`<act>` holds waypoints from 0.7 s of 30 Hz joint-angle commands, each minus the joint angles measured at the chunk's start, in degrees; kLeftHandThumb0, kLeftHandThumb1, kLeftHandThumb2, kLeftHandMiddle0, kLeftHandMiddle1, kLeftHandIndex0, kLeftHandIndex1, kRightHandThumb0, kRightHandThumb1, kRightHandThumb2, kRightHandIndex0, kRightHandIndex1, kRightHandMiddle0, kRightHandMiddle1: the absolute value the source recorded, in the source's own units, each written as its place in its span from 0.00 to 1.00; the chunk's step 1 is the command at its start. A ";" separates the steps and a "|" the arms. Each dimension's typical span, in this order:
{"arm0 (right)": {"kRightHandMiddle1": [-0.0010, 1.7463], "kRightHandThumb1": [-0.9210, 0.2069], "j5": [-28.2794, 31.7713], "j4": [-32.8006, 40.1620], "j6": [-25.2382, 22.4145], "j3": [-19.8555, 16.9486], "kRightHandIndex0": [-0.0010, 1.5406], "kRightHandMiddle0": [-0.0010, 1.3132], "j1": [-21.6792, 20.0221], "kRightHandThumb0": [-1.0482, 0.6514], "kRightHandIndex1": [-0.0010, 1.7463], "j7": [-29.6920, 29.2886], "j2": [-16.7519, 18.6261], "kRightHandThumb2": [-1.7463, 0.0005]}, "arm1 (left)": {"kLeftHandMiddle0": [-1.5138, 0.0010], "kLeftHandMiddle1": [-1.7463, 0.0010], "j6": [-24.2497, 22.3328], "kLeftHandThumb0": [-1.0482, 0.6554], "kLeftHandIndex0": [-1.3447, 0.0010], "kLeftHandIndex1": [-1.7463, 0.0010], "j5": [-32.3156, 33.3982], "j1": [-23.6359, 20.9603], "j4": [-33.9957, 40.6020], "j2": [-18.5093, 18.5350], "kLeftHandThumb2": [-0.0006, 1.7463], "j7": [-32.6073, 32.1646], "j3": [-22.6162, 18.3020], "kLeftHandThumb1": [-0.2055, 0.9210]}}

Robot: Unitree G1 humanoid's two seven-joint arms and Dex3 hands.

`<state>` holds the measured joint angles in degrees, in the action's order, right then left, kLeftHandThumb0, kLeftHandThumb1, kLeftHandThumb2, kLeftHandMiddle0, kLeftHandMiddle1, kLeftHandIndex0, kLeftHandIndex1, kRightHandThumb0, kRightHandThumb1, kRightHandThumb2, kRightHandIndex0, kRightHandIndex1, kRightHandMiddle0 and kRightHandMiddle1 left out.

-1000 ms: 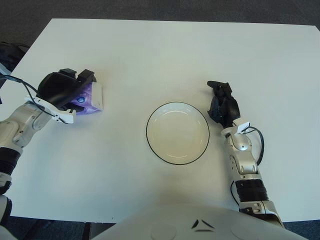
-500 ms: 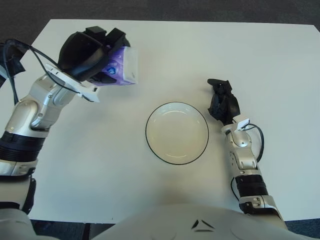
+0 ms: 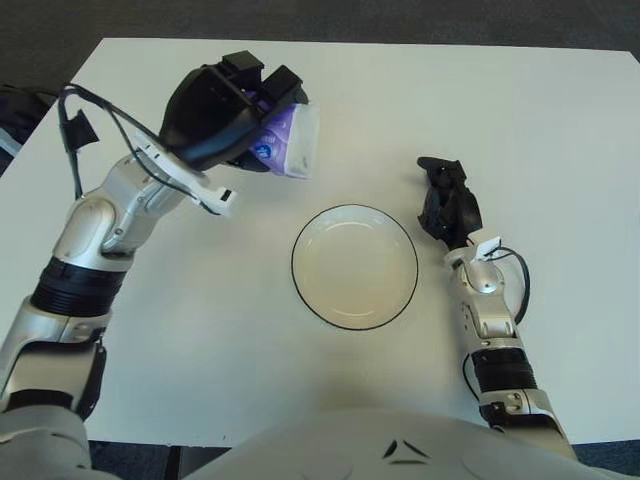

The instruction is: Put the tissue paper into the plate.

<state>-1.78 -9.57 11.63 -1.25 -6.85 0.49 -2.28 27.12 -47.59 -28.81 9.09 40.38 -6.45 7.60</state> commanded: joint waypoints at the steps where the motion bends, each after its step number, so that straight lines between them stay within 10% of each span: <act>1: 0.63 0.00 -0.63 -6.27 -4.59 -0.15 0.24 0.00 4.43 0.26 0.15 -0.33 -0.40 0.50 | 0.18 0.00 1.86 0.32 0.50 0.00 2.39 -2.78 3.25 -1.23 0.81 2.31 0.88 0.40; 21: 0.64 0.00 -3.03 -6.42 -3.78 0.79 0.16 0.00 4.44 0.30 0.36 -3.98 -0.06 0.49 | 0.21 0.00 4.27 0.34 0.54 0.00 13.50 -2.63 9.57 -7.69 0.77 24.08 10.15 0.44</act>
<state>-3.77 -10.75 12.64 -0.54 -7.67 -2.86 -2.45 29.32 -33.96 -33.13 16.47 32.84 16.73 16.47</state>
